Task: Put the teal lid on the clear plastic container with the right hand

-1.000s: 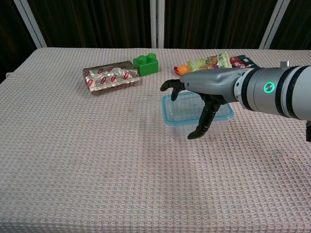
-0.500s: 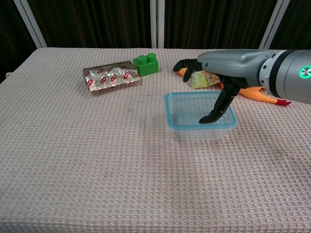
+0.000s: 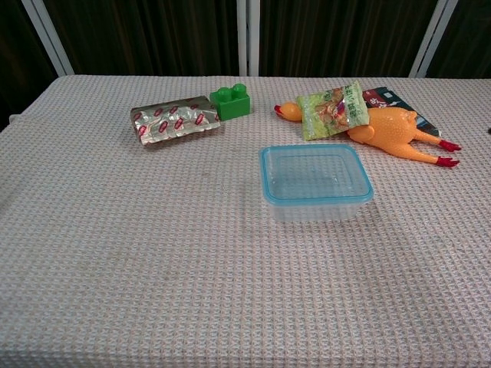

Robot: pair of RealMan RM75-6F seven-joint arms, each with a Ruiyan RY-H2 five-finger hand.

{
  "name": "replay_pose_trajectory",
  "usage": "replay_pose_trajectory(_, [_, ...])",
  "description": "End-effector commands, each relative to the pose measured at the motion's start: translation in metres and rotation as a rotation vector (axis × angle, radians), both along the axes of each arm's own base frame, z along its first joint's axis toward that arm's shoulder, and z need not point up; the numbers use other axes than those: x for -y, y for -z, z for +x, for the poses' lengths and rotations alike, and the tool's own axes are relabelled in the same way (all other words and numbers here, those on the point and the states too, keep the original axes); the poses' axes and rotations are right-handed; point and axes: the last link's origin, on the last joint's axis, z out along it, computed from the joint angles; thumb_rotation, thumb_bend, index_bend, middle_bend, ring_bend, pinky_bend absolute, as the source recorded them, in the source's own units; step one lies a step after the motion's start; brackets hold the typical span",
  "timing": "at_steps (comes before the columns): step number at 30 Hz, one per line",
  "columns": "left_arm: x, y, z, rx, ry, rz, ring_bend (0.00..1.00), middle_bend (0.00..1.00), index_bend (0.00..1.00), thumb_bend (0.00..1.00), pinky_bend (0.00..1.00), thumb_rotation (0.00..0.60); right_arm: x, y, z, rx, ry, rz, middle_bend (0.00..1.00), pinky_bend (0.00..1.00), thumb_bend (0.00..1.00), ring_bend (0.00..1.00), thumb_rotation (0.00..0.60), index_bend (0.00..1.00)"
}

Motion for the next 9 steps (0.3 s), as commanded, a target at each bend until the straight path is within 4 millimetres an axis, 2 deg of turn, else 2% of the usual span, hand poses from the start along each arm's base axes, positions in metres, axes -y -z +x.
replay_pose_trajectory(1, [-0.001, -0.002, 0.003, -0.008, 0.006, 0.005, 0.00, 0.07, 0.06, 0.14, 0.00, 0.600, -0.035, -0.024, -0.041, 0.009, 0.041, -0.067, 0.00, 0.00, 0.12, 0.00, 0.600, 0.00])
replay_pose_trajectory(5, [-0.002, -0.004, 0.007, -0.015, 0.011, 0.014, 0.00, 0.07, 0.06, 0.14, 0.00, 0.600, -0.053, -0.029, -0.058, 0.035, 0.075, -0.087, 0.00, 0.00, 0.12, 0.00, 0.600, 0.00])
replay_pose_trajectory(9, [-0.002, -0.005, 0.009, -0.016, 0.008, 0.026, 0.00, 0.07, 0.06, 0.14, 0.00, 0.600, -0.054, -0.030, -0.063, 0.035, 0.077, -0.081, 0.00, 0.00, 0.12, 0.00, 0.600, 0.00])
